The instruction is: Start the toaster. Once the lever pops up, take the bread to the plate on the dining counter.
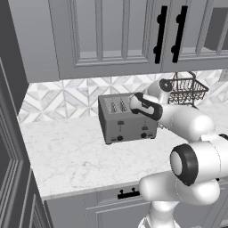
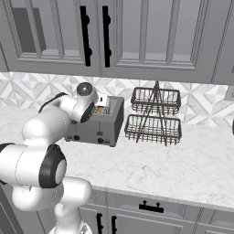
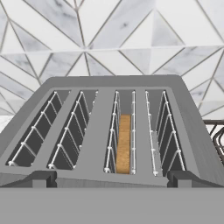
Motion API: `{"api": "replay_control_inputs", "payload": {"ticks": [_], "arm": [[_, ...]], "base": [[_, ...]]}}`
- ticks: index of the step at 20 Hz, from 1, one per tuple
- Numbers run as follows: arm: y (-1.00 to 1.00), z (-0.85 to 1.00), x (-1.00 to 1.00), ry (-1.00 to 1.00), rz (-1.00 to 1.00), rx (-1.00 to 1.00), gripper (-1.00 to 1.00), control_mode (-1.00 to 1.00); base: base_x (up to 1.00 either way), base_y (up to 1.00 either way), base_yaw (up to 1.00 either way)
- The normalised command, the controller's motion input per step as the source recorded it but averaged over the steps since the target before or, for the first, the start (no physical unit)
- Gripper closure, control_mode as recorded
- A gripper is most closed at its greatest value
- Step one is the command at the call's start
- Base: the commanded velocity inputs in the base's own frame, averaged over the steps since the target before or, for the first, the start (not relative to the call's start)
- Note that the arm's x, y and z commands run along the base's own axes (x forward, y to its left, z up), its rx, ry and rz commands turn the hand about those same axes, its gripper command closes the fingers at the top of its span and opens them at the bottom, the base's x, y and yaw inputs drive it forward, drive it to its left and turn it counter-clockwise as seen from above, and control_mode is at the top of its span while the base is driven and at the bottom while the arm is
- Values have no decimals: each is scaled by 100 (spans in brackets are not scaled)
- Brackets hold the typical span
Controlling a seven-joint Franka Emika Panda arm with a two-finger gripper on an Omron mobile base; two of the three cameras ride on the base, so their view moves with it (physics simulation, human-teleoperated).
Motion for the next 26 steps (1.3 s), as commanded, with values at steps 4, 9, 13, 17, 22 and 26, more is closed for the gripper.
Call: {"api": "replay_control_inputs", "payload": {"ticks": [4,9,13,17,22,26], "arm": [[0,0,0,0,0,0,-100,-100],[0,0,0,0,0,0,-100,-100],[0,0,0,0,0,0,-100,-100],[0,0,0,0,0,0,-100,-100],[0,0,0,0,0,0,-100,-100],[0,0,0,0,0,0,-100,-100]], "base": [[0,0,0],[0,0,0],[0,0,0],[0,0,0],[0,0,0],[0,0,0]]}}
